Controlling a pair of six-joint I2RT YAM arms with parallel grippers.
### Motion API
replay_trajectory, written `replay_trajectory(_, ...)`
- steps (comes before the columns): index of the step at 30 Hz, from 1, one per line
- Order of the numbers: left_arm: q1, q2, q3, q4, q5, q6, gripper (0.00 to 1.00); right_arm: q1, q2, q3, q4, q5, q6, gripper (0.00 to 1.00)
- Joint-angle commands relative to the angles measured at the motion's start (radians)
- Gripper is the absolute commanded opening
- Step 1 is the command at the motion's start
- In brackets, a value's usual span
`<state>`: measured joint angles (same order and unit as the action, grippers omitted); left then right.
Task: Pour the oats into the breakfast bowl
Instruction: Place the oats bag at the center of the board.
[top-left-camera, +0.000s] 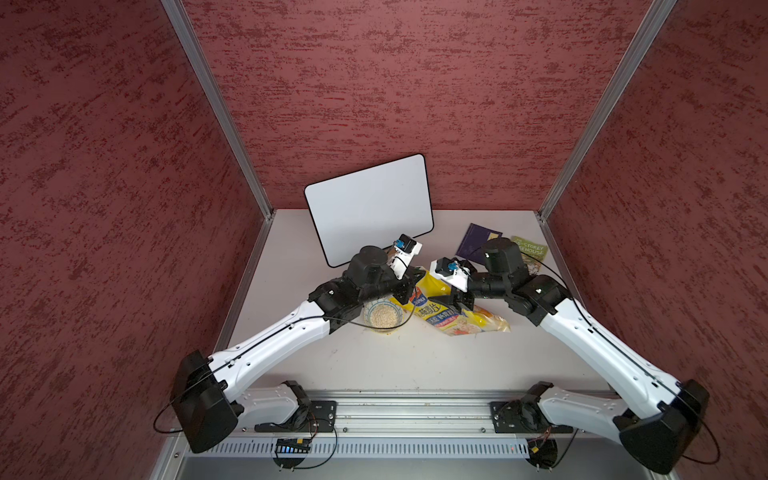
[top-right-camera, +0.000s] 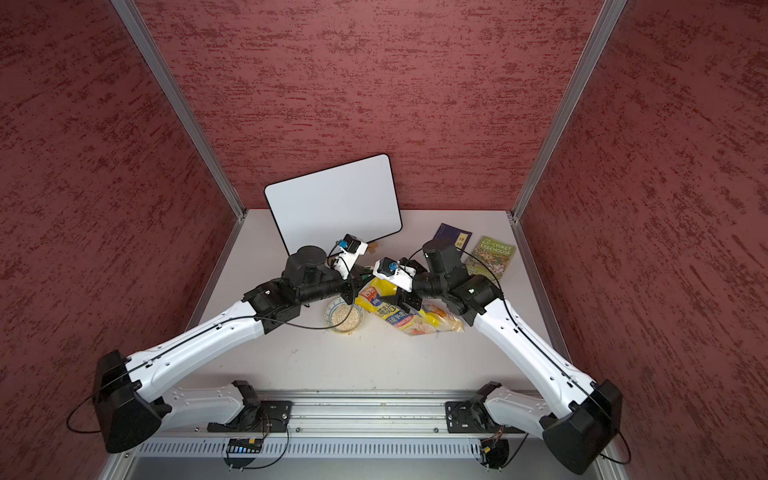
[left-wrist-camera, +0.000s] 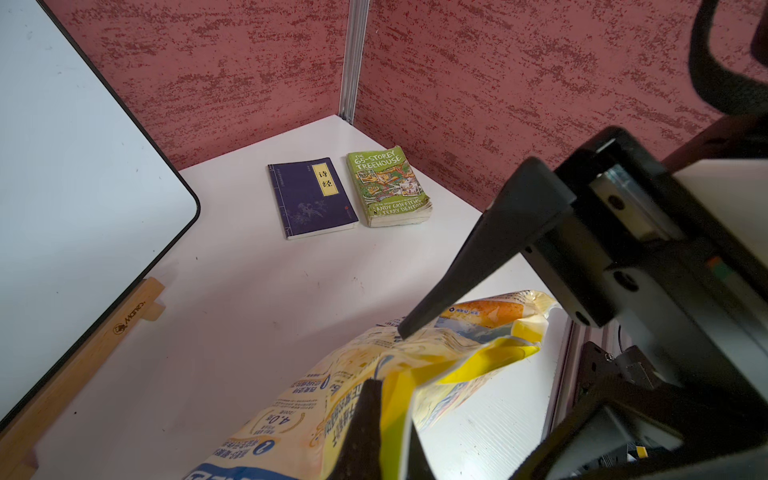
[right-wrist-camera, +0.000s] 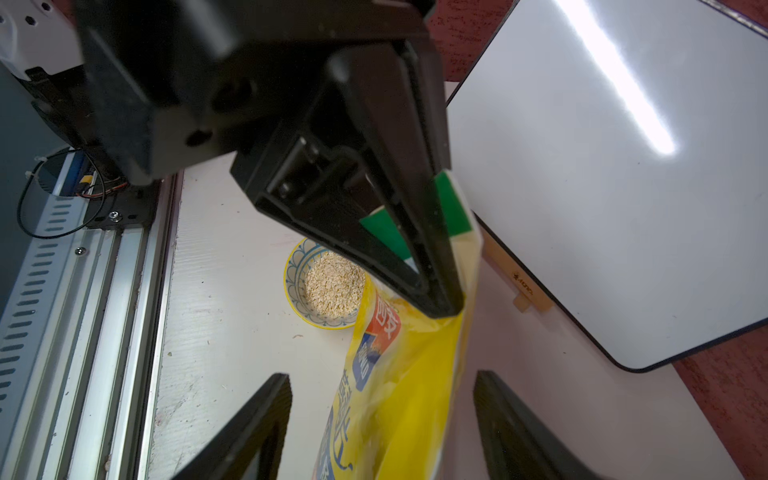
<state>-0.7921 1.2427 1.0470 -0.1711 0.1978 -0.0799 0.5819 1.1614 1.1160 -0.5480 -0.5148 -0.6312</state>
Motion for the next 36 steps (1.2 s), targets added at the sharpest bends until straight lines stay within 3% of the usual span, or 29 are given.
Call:
replay_trajectory(1,-0.005,-0.006,0.057,0.099,-0.018,0.006,0.0,0.008,0.001,0.009,0.083,0.042,0.048,0.57)
replay_trajectory(4,-0.009,-0.009,0.055,0.1,-0.018,0.006,0.0,0.008,0.008,0.024,0.046,0.066,0.04,0.41)
replay_trajectory(10,-0.014,-0.012,0.052,0.102,-0.018,0.006,0.0,0.009,0.011,0.016,-0.004,0.115,0.014,0.25)
replay_trajectory(16,-0.016,-0.012,0.05,0.101,-0.017,0.008,0.0,0.009,0.007,0.007,0.015,0.124,0.034,0.0)
replay_trajectory(24,-0.016,-0.041,0.031,0.094,-0.03,0.012,0.0,0.007,-0.072,-0.072,0.072,0.13,0.051,0.0)
replay_trajectory(26,-0.016,-0.053,0.023,0.088,-0.033,0.015,0.04,0.006,-0.098,-0.091,0.088,0.135,0.055,0.0)
replay_trajectory(31,-0.014,-0.1,0.0,0.062,-0.04,0.029,0.21,-0.001,-0.114,-0.098,0.086,0.135,0.065,0.0)
replay_trajectory(36,0.01,-0.189,-0.037,0.012,-0.076,0.026,0.44,-0.01,-0.129,-0.098,0.074,0.138,0.064,0.0)
